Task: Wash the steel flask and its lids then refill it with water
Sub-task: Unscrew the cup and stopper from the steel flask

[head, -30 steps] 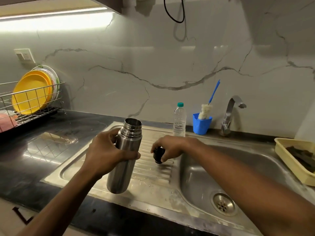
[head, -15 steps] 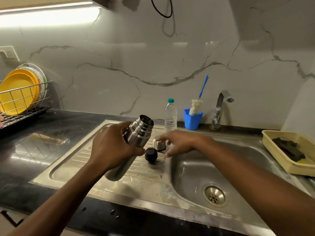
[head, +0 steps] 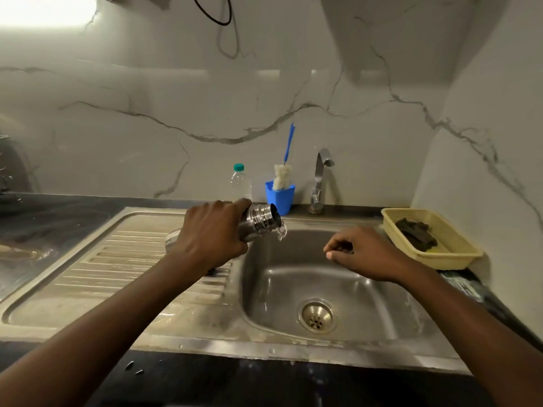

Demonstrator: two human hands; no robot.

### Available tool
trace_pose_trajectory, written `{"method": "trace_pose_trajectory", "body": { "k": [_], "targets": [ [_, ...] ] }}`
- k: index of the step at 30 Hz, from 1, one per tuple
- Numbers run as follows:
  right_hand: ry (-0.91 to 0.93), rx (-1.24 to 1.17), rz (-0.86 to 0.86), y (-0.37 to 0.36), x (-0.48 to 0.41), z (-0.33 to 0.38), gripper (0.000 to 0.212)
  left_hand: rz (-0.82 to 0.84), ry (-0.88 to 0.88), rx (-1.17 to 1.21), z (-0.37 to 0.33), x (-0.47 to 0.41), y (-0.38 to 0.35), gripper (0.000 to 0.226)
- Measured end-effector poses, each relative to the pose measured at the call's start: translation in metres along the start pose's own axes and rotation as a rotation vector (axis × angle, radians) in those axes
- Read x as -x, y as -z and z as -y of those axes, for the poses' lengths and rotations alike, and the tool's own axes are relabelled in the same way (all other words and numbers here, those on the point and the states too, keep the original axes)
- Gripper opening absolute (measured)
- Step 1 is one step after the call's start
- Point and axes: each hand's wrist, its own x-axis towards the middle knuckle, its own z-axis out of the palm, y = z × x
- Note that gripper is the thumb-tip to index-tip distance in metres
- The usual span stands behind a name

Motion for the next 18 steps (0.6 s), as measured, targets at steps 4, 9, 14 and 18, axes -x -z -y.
{"method": "trace_pose_trajectory", "body": {
  "k": [4,9,14,18],
  "targets": [
    [-0.023,-0.039,-0.061,0.003,0.013,-0.008,0.007,-0.004,-0.070,-0.093,-0.011,-0.006,-0.013,0.057],
    [-0.031,-0.037,-0.058,0.004,0.017,-0.012,0.009,0.008,-0.108,-0.171,-0.020,-0.016,-0.023,0.050],
    [-0.041,-0.038,-0.079,0.002,0.016,-0.014,0.009,-0.002,-0.146,-0.195,-0.022,-0.020,-0.032,0.043],
    [-0.040,-0.008,-0.078,-0.001,0.014,-0.014,0.010,-0.005,-0.168,-0.246,-0.022,-0.023,-0.035,0.046]
  ]
}}
